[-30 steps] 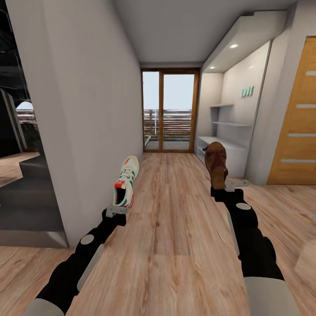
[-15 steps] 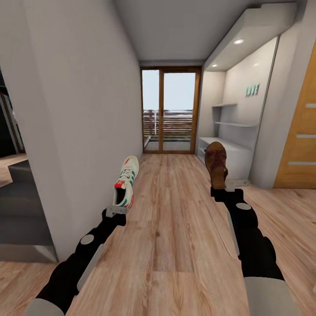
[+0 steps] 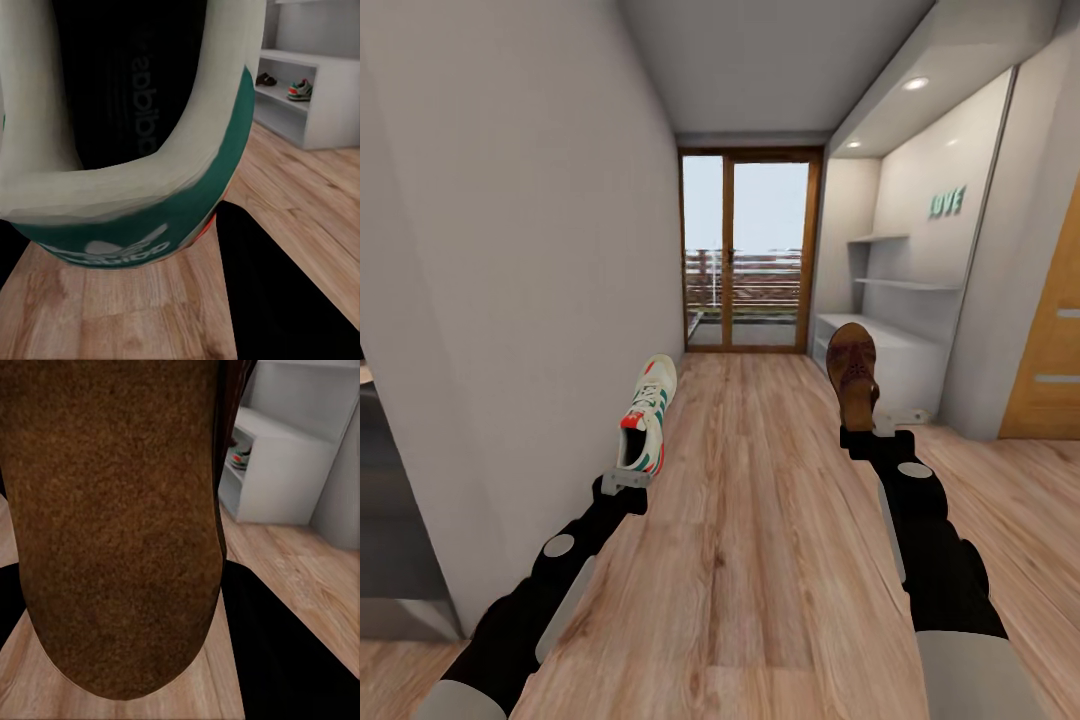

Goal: Pick up the two gym shoes and the two sandals from the corridor floor and place them onto the hallstand (shoe rack) in the corridor, making sure they are on the rack and not on the floor. Arrange them so the two gym shoes are next to each other and the two sandals are next to each other.

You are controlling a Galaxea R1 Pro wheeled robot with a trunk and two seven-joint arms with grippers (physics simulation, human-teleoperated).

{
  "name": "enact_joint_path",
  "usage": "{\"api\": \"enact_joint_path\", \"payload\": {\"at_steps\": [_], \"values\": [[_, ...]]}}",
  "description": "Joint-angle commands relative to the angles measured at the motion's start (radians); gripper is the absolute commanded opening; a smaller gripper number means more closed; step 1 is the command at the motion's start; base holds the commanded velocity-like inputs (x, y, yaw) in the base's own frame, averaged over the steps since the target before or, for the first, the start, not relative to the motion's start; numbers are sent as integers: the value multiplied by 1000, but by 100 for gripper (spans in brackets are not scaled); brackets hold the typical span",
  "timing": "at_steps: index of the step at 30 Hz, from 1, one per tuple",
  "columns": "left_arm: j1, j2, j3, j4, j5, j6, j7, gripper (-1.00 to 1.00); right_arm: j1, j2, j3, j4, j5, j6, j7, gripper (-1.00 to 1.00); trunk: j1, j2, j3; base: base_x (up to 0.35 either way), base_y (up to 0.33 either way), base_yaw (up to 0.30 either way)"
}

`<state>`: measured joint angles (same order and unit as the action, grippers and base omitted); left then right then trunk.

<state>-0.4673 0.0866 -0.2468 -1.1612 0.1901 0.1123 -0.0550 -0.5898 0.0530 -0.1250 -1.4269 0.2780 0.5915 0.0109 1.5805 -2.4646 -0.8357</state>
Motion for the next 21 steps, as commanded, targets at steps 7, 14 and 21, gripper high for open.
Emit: {"api": "enact_joint_path", "payload": {"at_steps": [7,14,21], "values": [[-1,1,-1,-2,9,6,-2,-100,-1,1,-1,-1,2,5,-1,-100,0,-1,-1,346,0,0],[-1,1,-2,-2,9,6,-2,-100,-1,1,-1,-1,1,5,-1,-100,0,-1,-1,346,0,0],[-1,0,-2,-2,9,6,-2,-100,-1,1,-1,-1,1,5,-1,-100,0,-1,-1,346,0,0]]}}
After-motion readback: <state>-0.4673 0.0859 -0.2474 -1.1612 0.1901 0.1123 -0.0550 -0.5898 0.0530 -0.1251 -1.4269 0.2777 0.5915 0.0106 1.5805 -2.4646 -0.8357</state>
